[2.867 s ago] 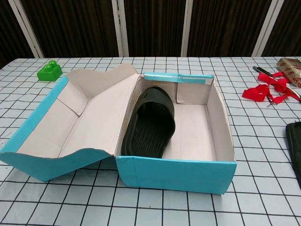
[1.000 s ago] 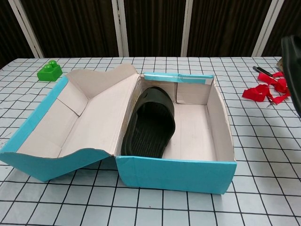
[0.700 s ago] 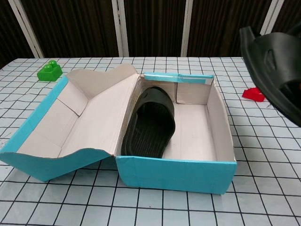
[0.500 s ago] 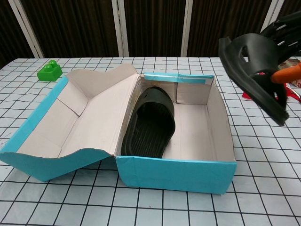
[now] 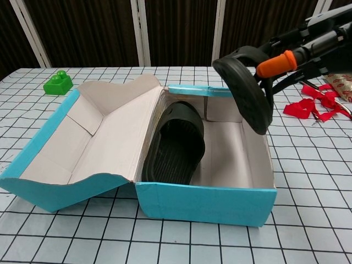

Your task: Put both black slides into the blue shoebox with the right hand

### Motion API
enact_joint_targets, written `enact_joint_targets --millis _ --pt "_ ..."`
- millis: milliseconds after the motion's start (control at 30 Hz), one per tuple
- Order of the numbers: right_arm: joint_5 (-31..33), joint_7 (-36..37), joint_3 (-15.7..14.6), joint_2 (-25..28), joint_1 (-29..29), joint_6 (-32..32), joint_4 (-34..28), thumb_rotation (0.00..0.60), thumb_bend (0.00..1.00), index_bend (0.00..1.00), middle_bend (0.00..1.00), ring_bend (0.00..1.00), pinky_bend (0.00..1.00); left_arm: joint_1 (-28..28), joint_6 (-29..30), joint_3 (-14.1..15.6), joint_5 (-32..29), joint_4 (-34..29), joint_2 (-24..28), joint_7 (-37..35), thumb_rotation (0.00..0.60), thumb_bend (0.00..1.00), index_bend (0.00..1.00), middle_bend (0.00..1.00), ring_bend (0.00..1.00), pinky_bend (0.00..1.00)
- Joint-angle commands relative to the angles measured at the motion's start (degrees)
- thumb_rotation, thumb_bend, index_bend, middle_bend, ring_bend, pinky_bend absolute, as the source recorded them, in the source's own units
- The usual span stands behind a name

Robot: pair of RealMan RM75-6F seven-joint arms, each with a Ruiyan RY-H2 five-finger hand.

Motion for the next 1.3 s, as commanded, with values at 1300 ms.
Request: enact_joint_targets --millis 1300 --pt "5.6 -5.2 -8.4 -18.6 7.6 6.4 14.5 0.600 0.65 0.63 0.48 0.30 0.22 -0.1 -0.1 0.2 0.3 0.0 -0.2 0.7 0.600 0.16 0.08 0.00 0.00 0.00"
